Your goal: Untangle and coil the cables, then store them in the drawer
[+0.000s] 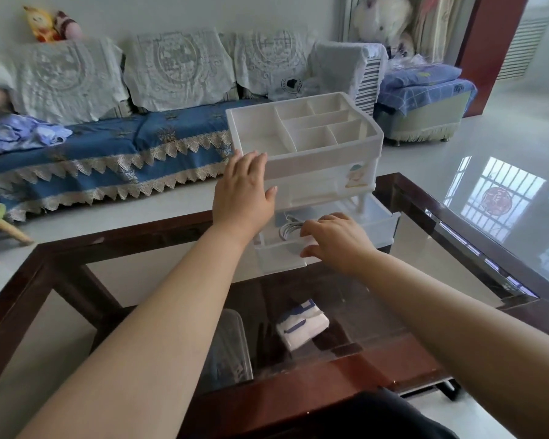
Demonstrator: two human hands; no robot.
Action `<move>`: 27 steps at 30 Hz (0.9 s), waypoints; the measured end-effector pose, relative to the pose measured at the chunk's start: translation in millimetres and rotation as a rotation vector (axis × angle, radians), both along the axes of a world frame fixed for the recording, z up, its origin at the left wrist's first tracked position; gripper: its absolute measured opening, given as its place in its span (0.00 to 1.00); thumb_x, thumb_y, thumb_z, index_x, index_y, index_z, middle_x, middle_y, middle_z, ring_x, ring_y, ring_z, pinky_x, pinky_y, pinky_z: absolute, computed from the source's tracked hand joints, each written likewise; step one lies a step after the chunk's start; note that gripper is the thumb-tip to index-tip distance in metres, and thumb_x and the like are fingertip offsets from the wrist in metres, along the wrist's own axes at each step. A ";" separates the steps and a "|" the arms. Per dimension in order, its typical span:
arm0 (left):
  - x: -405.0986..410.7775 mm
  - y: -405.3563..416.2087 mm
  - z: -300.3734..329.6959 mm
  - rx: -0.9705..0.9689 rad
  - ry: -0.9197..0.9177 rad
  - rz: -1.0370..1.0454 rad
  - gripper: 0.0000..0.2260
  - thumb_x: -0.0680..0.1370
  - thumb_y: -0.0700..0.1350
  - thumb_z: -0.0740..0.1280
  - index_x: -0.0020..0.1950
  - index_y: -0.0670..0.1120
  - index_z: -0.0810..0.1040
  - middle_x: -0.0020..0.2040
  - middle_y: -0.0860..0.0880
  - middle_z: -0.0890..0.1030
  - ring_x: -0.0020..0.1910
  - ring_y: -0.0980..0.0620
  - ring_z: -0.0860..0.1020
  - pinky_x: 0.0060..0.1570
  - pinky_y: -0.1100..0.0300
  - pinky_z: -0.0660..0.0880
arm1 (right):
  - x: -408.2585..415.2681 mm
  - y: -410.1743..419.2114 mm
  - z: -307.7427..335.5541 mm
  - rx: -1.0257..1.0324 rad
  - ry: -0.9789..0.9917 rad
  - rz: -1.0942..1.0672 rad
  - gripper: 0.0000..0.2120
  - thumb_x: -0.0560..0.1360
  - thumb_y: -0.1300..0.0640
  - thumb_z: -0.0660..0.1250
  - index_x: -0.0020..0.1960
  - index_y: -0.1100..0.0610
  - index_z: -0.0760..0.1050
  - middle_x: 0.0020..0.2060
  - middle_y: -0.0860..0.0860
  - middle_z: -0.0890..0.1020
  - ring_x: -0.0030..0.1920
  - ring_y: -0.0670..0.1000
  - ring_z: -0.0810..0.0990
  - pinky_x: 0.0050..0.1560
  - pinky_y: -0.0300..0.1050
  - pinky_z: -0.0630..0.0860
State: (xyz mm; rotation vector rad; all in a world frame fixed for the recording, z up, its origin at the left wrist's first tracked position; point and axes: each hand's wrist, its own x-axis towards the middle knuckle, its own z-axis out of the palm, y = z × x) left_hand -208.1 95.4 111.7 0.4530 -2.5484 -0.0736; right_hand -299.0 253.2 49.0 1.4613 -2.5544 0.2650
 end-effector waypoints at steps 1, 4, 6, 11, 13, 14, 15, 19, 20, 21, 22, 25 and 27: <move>-1.9 0.7 -0.2 0.003 0.013 -0.010 0.27 0.80 0.50 0.62 0.77 0.44 0.60 0.76 0.44 0.63 0.77 0.43 0.54 0.74 0.50 0.54 | -4.0 -0.5 0.3 -0.005 0.014 -0.016 0.20 0.73 0.41 0.66 0.61 0.49 0.75 0.56 0.49 0.81 0.61 0.51 0.75 0.66 0.45 0.61; -4.6 3.1 -0.3 0.020 0.060 -0.022 0.26 0.80 0.49 0.63 0.76 0.42 0.62 0.75 0.42 0.65 0.77 0.42 0.55 0.74 0.51 0.54 | -13.7 -8.0 2.0 -0.034 0.022 -0.043 0.18 0.73 0.40 0.66 0.58 0.48 0.78 0.53 0.50 0.82 0.60 0.50 0.74 0.65 0.45 0.60; -6.5 5.1 0.2 0.039 0.086 -0.025 0.25 0.81 0.48 0.63 0.75 0.41 0.63 0.74 0.41 0.66 0.77 0.41 0.56 0.74 0.51 0.53 | -17.6 -16.0 0.6 -0.051 0.060 -0.054 0.17 0.73 0.41 0.66 0.57 0.49 0.78 0.54 0.49 0.81 0.61 0.51 0.73 0.63 0.45 0.59; -10.5 4.9 1.6 0.060 0.094 -0.039 0.25 0.81 0.49 0.62 0.75 0.42 0.63 0.74 0.42 0.65 0.77 0.42 0.54 0.75 0.52 0.52 | -20.1 -30.8 -11.4 -0.157 0.204 -0.125 0.19 0.67 0.45 0.74 0.53 0.55 0.80 0.54 0.53 0.79 0.58 0.57 0.73 0.61 0.52 0.66; -10.8 3.3 0.2 0.073 0.099 -0.036 0.25 0.80 0.49 0.63 0.75 0.42 0.63 0.75 0.42 0.65 0.77 0.42 0.54 0.75 0.52 0.52 | -18.3 -33.3 -17.4 -0.284 0.213 -0.194 0.22 0.58 0.46 0.80 0.47 0.57 0.81 0.50 0.56 0.77 0.52 0.60 0.75 0.54 0.54 0.72; -10.8 3.7 -0.4 0.082 0.096 -0.034 0.25 0.80 0.50 0.63 0.75 0.42 0.63 0.75 0.42 0.65 0.77 0.42 0.54 0.74 0.52 0.53 | -16.7 -34.9 -19.4 -0.327 0.220 -0.236 0.25 0.57 0.46 0.80 0.49 0.57 0.79 0.49 0.57 0.76 0.51 0.60 0.75 0.53 0.54 0.72; -11.3 4.1 -1.3 0.090 0.101 -0.035 0.26 0.80 0.50 0.63 0.75 0.42 0.63 0.75 0.42 0.64 0.77 0.42 0.53 0.74 0.51 0.53 | -15.9 -36.8 -21.0 -0.347 0.214 -0.271 0.29 0.58 0.45 0.80 0.52 0.58 0.77 0.50 0.57 0.75 0.51 0.60 0.74 0.54 0.54 0.72; -12.5 4.5 -1.8 0.106 0.103 -0.034 0.26 0.79 0.50 0.64 0.74 0.42 0.63 0.74 0.42 0.64 0.77 0.41 0.53 0.74 0.50 0.55 | -19.0 -48.6 -16.7 -0.286 0.153 -0.388 0.35 0.67 0.39 0.72 0.63 0.58 0.63 0.57 0.55 0.69 0.56 0.56 0.69 0.58 0.49 0.66; -12.6 4.0 -0.9 0.110 0.089 -0.031 0.27 0.79 0.51 0.64 0.74 0.42 0.63 0.75 0.42 0.64 0.78 0.41 0.52 0.74 0.50 0.54 | -21.7 -51.9 -16.4 -0.268 0.149 -0.418 0.35 0.69 0.38 0.70 0.64 0.58 0.62 0.58 0.55 0.68 0.56 0.55 0.69 0.58 0.48 0.65; -12.5 3.7 -1.3 0.114 0.078 -0.037 0.27 0.79 0.51 0.64 0.75 0.42 0.62 0.75 0.42 0.63 0.78 0.42 0.52 0.74 0.51 0.54 | -21.7 -53.9 -16.6 -0.256 0.136 -0.439 0.34 0.69 0.37 0.69 0.63 0.58 0.62 0.57 0.55 0.68 0.55 0.54 0.69 0.57 0.47 0.66; -11.8 3.8 -1.3 0.114 0.059 -0.038 0.27 0.79 0.51 0.64 0.75 0.42 0.62 0.75 0.43 0.63 0.78 0.42 0.51 0.74 0.51 0.53 | -21.3 -55.6 -18.1 -0.255 0.128 -0.453 0.34 0.69 0.37 0.69 0.63 0.59 0.62 0.57 0.55 0.68 0.55 0.54 0.69 0.57 0.47 0.66; -12.6 0.3 2.1 0.136 0.031 -0.051 0.28 0.80 0.52 0.63 0.76 0.43 0.60 0.77 0.44 0.61 0.78 0.43 0.49 0.75 0.52 0.52 | -18.3 -54.7 -23.4 -0.277 0.069 -0.462 0.31 0.71 0.39 0.68 0.61 0.60 0.63 0.57 0.55 0.68 0.56 0.54 0.69 0.57 0.47 0.66; -10.3 0.6 4.9 0.167 0.029 -0.056 0.29 0.80 0.52 0.63 0.77 0.44 0.58 0.78 0.45 0.57 0.79 0.45 0.48 0.75 0.52 0.52 | -12.7 -50.9 -23.3 -0.316 0.042 -0.451 0.27 0.73 0.41 0.67 0.61 0.59 0.63 0.56 0.55 0.69 0.56 0.54 0.71 0.57 0.47 0.66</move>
